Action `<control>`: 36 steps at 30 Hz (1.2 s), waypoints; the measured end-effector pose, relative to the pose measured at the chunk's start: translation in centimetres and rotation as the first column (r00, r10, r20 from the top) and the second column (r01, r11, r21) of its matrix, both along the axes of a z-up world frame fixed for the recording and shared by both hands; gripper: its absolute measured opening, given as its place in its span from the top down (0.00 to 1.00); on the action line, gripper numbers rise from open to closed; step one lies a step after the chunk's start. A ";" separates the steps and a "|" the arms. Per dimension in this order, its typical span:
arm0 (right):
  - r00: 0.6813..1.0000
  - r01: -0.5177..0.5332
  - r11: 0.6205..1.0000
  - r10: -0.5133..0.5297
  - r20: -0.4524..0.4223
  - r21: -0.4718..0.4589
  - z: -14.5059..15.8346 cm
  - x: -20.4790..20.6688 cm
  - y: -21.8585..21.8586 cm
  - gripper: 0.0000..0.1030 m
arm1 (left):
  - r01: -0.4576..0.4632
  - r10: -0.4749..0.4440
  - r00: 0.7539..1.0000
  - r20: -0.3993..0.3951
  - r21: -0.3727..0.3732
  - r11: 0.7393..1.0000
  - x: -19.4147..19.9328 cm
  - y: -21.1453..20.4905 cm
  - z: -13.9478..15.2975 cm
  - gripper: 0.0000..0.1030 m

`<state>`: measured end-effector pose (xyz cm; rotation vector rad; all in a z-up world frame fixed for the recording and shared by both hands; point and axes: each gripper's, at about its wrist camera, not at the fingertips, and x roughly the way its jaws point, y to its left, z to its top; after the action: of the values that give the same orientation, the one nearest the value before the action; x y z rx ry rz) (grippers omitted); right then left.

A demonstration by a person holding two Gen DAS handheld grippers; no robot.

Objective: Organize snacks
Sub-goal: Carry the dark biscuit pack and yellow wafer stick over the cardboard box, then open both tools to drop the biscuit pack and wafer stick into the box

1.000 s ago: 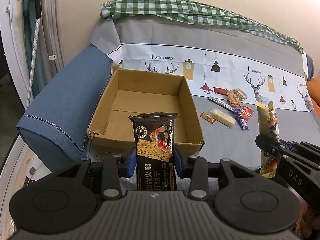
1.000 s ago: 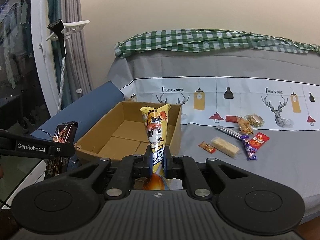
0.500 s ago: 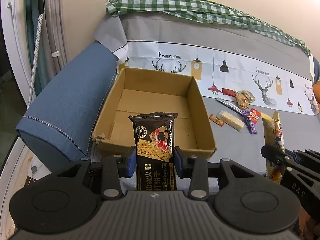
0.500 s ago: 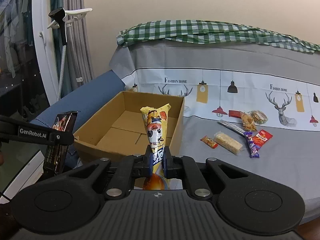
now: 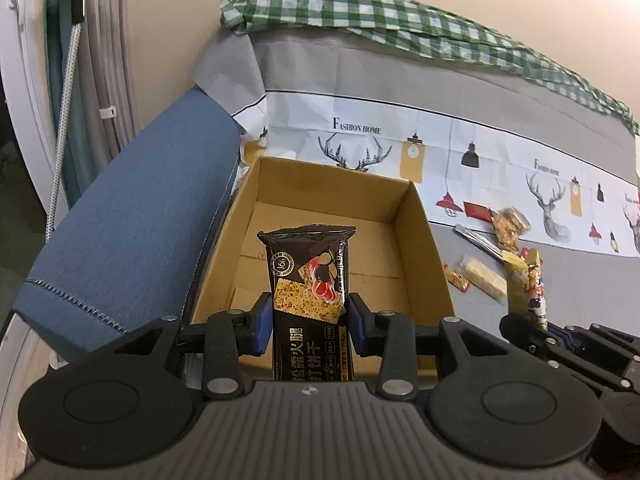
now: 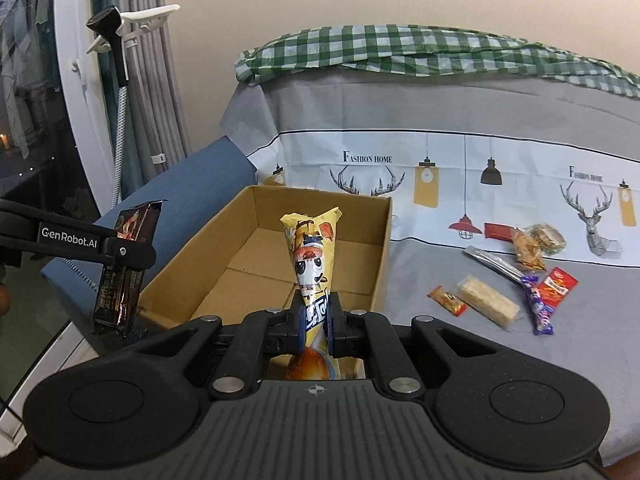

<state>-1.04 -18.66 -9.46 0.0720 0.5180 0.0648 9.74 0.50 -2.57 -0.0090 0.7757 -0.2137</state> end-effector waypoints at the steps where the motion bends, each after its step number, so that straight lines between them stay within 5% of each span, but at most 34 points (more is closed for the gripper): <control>1: 1.000 0.002 1.000 -0.002 -0.001 0.000 -0.1 0.8 0.2 0.91 | 0.001 -0.001 1.000 -0.007 -0.003 1.000 0.8 -0.1 -0.2 0.59; 18: 0.996 0.011 0.999 -0.008 -0.088 0.034 -5.4 13.3 0.9 0.91 | -0.004 0.011 0.992 -0.126 0.050 0.999 10.7 -1.7 -7.2 0.59; 31: 0.984 0.047 0.998 -0.039 -0.176 0.040 -9.6 16.8 0.4 0.90 | -0.021 0.036 0.988 -0.148 0.101 0.995 13.8 -2.7 -10.5 0.57; 32: 0.984 0.050 0.998 -0.042 -0.175 0.043 -9.7 16.9 0.3 0.89 | -0.026 0.039 0.990 -0.137 0.095 0.995 13.8 -2.6 -10.3 0.45; 33: 0.984 0.057 0.997 -0.049 -0.169 0.047 -9.6 17.0 0.3 0.84 | -0.031 0.042 0.992 -0.121 0.087 0.996 13.8 -2.5 -10.0 0.17; 34: 0.986 0.062 0.997 -0.052 -0.161 0.055 -9.4 17.1 0.1 0.77 | -0.045 0.053 0.994 -0.097 0.082 0.996 13.7 -2.3 -9.6 0.04; 36: 0.989 0.071 0.994 -0.060 -0.137 0.077 -8.7 17.0 -0.2 0.36 | -0.085 0.087 0.996 -0.025 0.072 0.994 12.9 -2.0 -8.5 0.00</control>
<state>15.99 -18.84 -18.18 0.1742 0.6472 0.0164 22.66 -1.47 -11.05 0.0215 0.8083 -0.1046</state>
